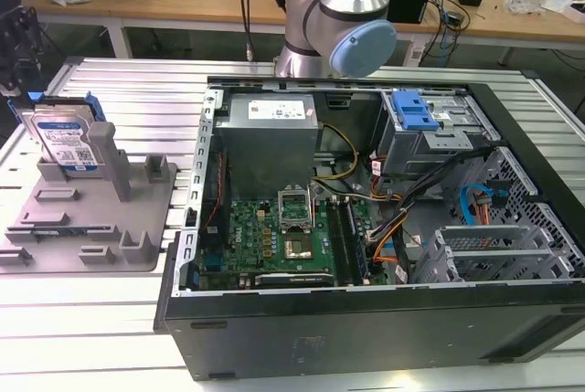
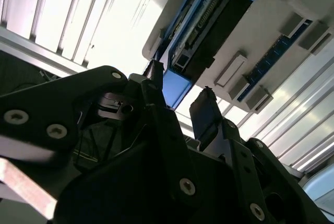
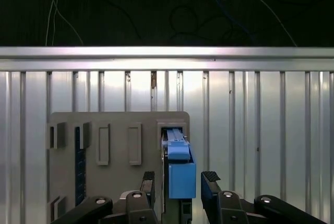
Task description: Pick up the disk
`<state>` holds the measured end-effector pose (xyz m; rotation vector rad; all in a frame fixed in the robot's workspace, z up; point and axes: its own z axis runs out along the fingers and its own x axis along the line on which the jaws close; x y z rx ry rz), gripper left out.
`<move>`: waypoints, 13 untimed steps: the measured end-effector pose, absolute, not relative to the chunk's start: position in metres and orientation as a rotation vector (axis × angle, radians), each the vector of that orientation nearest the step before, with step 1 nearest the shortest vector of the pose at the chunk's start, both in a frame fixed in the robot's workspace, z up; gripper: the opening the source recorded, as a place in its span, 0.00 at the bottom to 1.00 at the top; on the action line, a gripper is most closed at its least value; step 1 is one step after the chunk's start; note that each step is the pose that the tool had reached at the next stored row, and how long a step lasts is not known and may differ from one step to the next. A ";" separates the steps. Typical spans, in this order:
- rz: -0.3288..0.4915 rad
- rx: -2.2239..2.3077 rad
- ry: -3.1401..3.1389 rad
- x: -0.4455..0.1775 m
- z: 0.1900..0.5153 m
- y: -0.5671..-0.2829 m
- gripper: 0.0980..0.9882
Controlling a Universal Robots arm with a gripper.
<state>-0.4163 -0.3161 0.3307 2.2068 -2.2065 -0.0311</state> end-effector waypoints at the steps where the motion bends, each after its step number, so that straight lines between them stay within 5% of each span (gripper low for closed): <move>1: -0.031 2.207 -2.206 -0.416 0.330 -0.316 0.43; 13: -0.031 2.207 -2.207 -0.417 0.317 -0.316 0.43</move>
